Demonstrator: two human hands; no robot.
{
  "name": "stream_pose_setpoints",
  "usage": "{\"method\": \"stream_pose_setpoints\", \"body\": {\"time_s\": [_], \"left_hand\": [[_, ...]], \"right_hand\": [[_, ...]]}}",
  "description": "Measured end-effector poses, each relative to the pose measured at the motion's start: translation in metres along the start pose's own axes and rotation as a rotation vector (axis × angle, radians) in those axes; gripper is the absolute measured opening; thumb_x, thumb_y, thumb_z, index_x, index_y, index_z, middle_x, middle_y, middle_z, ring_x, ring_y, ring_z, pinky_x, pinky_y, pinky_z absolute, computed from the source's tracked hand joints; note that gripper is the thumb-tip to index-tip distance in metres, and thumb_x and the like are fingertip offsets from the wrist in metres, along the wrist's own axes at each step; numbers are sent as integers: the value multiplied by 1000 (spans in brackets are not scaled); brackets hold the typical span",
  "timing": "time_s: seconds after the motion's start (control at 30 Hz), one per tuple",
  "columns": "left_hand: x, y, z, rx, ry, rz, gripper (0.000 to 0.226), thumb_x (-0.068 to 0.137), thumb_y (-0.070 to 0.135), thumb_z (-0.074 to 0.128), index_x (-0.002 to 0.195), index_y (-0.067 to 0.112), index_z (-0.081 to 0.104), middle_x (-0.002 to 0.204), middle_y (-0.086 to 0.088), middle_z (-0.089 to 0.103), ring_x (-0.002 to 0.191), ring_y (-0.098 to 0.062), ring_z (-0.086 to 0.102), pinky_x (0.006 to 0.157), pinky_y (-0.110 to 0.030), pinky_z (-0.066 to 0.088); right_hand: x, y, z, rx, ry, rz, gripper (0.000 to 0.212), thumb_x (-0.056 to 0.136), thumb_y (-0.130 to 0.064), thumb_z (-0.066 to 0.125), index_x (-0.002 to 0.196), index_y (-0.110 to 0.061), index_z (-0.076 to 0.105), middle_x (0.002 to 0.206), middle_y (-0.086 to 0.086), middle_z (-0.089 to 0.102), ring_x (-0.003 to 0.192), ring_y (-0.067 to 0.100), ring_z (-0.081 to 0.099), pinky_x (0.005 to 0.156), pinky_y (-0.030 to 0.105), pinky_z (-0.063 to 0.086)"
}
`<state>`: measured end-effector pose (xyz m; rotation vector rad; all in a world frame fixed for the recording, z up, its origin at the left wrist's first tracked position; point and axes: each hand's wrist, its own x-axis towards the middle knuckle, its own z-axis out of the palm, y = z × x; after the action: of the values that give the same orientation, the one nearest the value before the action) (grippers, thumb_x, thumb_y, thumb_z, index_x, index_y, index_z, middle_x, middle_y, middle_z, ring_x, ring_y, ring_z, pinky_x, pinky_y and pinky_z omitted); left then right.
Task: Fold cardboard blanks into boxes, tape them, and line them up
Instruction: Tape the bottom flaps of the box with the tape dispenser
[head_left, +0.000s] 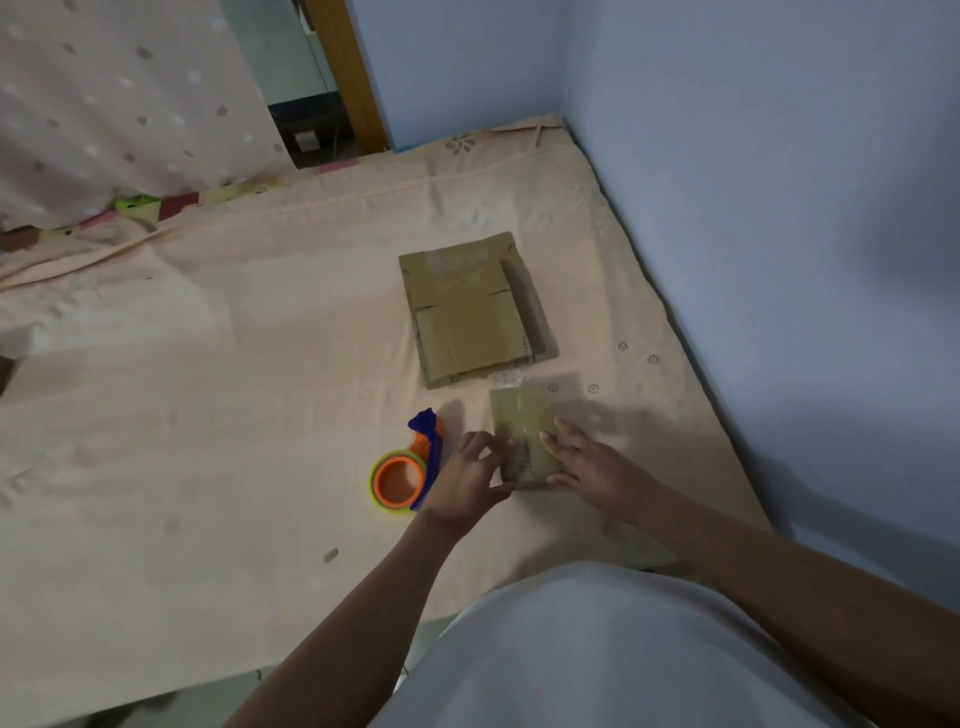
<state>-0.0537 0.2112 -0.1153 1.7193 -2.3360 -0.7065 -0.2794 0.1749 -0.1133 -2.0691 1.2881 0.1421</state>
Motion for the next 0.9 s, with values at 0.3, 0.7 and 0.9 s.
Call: {"method": "stream_pose_setpoints", "body": {"time_s": [0.3,0.7,0.9], "left_hand": [[20,8,-20,113,-145,25,91,91,34,69,157,9,11,166,-8,-1,153,-22,-4,119,-31,-3],[28,-2,-17,283,-285,54,99,94,42,61,157,7,-7,165,-8,-15,150,-22,-18,122,-36,12],[29,6,-21,269,-292,36,100,93,46,61,157,5,-4,165,-10,-12,151,-23,-15,122,-35,9]], "right_hand": [[18,-14,-17,-176,20,-134,92,97,-53,54,161,-13,1,168,0,-10,154,13,-9,123,29,8],[24,-2,-24,-194,-98,-205,86,99,-15,58,159,-11,-5,166,1,-16,153,14,-14,120,25,10],[25,0,-21,-172,-99,-180,96,94,-26,67,159,-12,-2,164,-2,-16,149,8,-16,124,30,10]]}}
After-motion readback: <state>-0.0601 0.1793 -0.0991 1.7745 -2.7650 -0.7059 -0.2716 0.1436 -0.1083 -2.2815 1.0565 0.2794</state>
